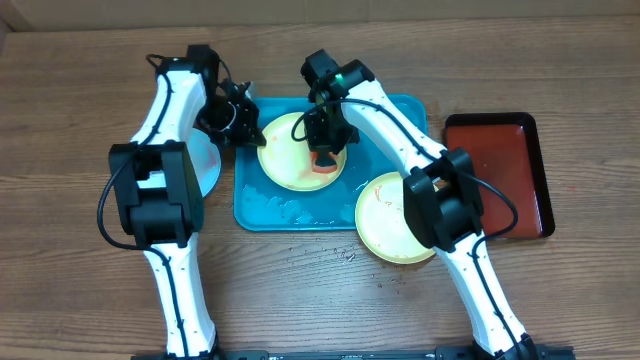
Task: Clean dirty plates on tray and stack at the side
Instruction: 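Scrub the yellow plate with the sponge while left gripper holds its rim, then continue scrubbing the yellow plate surface with the sponge in right gripper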
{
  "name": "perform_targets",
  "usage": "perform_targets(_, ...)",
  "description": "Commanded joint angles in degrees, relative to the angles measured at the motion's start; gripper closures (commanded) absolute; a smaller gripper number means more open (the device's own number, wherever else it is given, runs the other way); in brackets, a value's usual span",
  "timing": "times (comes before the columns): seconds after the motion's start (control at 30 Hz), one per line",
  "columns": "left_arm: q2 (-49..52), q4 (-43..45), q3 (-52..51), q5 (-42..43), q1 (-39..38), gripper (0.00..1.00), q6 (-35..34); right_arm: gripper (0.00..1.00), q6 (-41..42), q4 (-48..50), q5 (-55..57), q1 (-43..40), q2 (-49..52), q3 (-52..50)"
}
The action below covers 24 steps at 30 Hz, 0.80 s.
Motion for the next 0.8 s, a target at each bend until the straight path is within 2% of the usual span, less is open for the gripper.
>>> perform_targets(0.0,-3.7,1.2,1.6,5.6,-0.3,0.96,-0.7,0.96,-2.3,-0.4,-10.1,2.7,1.6,-1.7)
perform_targets(0.1,-3.7,2.2,1.6,5.6,-0.3,0.96,-1.6,0.96,-3.9,0.0,-16.1,3.0,1.6,-1.7)
perform_targets(0.3,-3.7,2.9,1.6,5.4,-0.4,0.96,-1.9,0.96,-5.1,1.0,-20.1,3.0,1.6,-1.7)
perform_targets(0.5,-3.7,1.1,1.6,-0.7,-1.9,0.96,-1.9,0.96,-5.0,4.4,-21.4,3.0,1.6,-1.7)
perform_targets(0.6,-3.7,0.6,1.6,-3.4,-3.0,0.96,-2.4,0.96,-1.7,5.6,-17.7,3.0,1.6,-1.7)
perform_targets(0.77,-3.7,-0.2,1.6,-5.0,-3.8,0.96,-3.8,0.96,1.7,6.3,-4.1,3.2,1.6,-1.7)
